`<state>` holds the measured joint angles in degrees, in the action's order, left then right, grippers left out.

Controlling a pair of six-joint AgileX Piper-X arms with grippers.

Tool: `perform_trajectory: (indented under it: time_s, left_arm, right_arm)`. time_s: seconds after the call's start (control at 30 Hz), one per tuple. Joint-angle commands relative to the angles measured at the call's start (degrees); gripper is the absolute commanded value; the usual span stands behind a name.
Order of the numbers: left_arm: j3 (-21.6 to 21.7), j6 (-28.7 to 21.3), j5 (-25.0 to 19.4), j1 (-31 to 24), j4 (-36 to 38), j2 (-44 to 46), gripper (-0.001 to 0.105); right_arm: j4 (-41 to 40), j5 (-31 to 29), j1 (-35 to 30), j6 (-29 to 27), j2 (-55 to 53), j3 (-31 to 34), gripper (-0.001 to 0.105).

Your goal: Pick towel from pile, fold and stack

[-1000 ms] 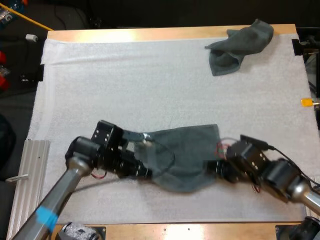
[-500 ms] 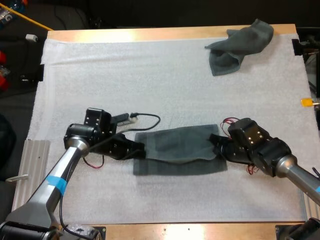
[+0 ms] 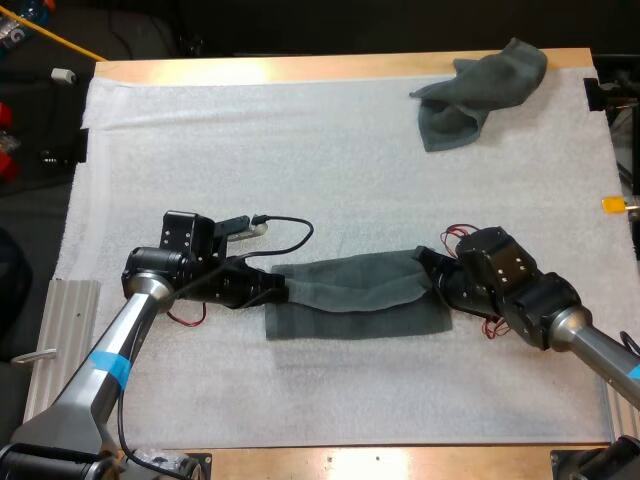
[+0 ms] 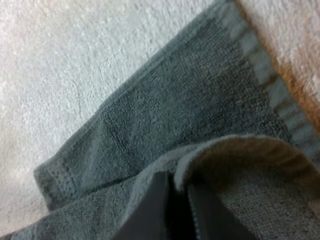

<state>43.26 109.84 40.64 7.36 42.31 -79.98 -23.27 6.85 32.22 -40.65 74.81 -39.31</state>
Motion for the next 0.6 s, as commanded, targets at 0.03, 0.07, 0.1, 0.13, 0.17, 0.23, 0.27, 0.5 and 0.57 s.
perform_trajectory:
  time_s: [0.03,0.07,0.1,0.13,0.17,0.23,0.27,0.5,0.57]
  left_arm:
    - [0.0,-0.1,0.0,0.0,-0.6,0.2,0.003]
    - [0.0,-0.1,0.0,0.0,-0.8,0.2,0.008]
    - [0.0,-0.1,0.0,0.0,-0.9,0.2,0.012]
    - [0.0,-0.1,0.0,0.0,-1.1,0.2,0.02]
    - [0.0,0.1,0.0,0.0,-1.4,0.2,0.031]
    - [0.0,0.7,0.0,0.0,-1.8,0.2,0.048]
    - [0.0,1.3,0.0,0.0,-2.7,0.2,0.058]
    - [0.3,2.6,1.7,0.0,-6.8,0.2,0.068]
    - [0.7,2.5,1.9,0.0,-6.4,0.2,0.068]
  right_arm:
    - [0.3,-0.6,-0.3,0.2,-0.1,-0.4,0.0]
    - [0.3,-0.6,-0.3,0.2,-0.1,-0.4,0.0]
    - [0.3,-0.6,-0.3,0.2,-0.1,-0.4,0.001]
    - [0.3,-0.6,-0.3,0.2,0.0,-0.4,0.006]
    - [0.6,-0.6,-0.3,0.2,0.0,-0.4,0.013]
    - [1.3,-0.6,-0.3,0.2,0.0,-0.4,0.03]
    - [2.2,-0.6,-0.3,0.2,0.0,-0.4,0.042]
    - [11.1,-0.6,-0.3,-0.8,0.0,-0.4,0.057]
    - [11.9,-0.6,-0.3,-2.9,0.0,-0.4,0.057]
